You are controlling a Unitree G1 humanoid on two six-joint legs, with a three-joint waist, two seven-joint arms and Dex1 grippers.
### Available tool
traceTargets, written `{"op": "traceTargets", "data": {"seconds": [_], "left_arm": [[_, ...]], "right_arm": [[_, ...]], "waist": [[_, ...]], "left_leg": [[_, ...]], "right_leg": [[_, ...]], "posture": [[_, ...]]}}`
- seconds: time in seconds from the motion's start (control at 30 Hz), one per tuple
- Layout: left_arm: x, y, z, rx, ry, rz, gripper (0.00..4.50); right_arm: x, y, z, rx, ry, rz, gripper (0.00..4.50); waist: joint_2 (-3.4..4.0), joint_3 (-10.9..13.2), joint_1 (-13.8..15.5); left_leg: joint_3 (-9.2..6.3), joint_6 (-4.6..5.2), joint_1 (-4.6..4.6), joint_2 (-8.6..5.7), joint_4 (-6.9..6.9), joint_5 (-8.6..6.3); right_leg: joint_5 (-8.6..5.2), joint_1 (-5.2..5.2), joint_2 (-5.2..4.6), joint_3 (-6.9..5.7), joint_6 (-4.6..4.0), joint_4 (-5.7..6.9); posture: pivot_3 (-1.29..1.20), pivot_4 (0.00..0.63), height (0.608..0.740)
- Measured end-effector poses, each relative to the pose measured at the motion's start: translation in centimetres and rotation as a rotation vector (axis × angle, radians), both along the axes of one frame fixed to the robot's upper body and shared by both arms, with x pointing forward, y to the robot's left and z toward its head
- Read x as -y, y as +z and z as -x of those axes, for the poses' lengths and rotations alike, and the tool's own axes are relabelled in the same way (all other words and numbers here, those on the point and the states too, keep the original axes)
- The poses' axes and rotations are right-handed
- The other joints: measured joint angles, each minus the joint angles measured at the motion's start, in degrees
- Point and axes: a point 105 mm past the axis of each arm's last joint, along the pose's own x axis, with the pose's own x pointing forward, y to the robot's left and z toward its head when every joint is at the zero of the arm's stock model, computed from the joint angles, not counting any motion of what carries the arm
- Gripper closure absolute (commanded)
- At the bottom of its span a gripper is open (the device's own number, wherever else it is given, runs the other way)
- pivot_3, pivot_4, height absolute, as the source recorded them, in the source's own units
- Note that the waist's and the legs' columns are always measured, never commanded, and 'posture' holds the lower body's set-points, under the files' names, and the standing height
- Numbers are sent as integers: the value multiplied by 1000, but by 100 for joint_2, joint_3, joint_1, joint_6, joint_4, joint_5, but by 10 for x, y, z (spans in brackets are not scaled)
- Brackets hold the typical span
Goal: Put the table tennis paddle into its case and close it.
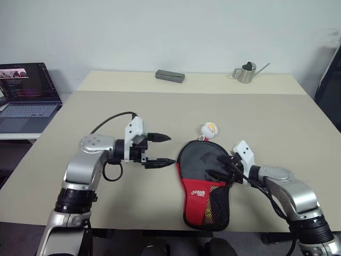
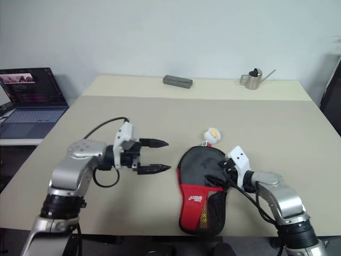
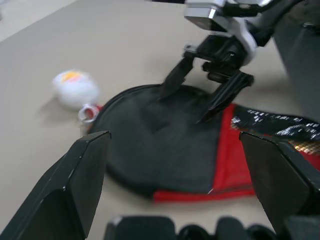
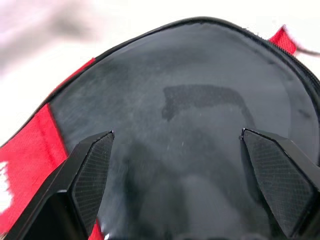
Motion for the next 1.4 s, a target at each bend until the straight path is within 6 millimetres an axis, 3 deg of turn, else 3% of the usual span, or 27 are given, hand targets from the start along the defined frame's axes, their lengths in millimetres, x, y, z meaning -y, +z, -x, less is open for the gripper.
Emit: {"op": "traceTargets", "data": {"seconds": [0.2, 0.4, 0.77, 1.03, 1.2, 1.4], "left_arm": [[5, -5, -3, -1, 27, -14, 26], [21, -14, -4, 32, -71, -70, 26], [60, -34, -36, 30, -125, -65, 26], [91, -38, -28, 40, -211, -60, 26], [98, -45, -24, 47, -238, -97, 26], [99, -71, -24, 30, -224, -142, 26]], "right_arm": [[23, 44, 11, 66, 110, 37, 0], [43, 71, 21, 87, 149, 53, 0], [59, 70, 25, 62, 117, 93, 0], [55, 71, 28, 64, 134, 76, 0], [56, 72, 27, 69, 123, 78, 0], [55, 72, 26, 80, 108, 80, 0]], "waist": [[-3, 34, 10], [-6, 40, 29], [-21, 54, 39], [-21, 54, 38], [-21, 55, 38], [-21, 54, 44]], "left_leg": [[8, 0, -21, 5, 2, 0], [7, 5, -31, 6, 0, -4], [5, -2, -76, 4, 21, 0], [-4, 1, -108, 0, 78, -3], [-2, 3, -103, -1, 88, -4], [0, 7, -97, -1, 95, -6]], "right_leg": [[0, -10, 4, -5, -3, -15], [3, -2, 4, -13, -6, -52], [4, -27, 0, -25, -6, -55], [7, -36, 0, -33, -3, -33], [8, -37, 0, -28, -1, -8], [8, -37, 0, -24, -2, 7]], "posture": [[0, 150, 740], [0, 150, 740], [0, 150, 740], [0, 150, 740], [0, 150, 740], [0, 150, 740]]}}
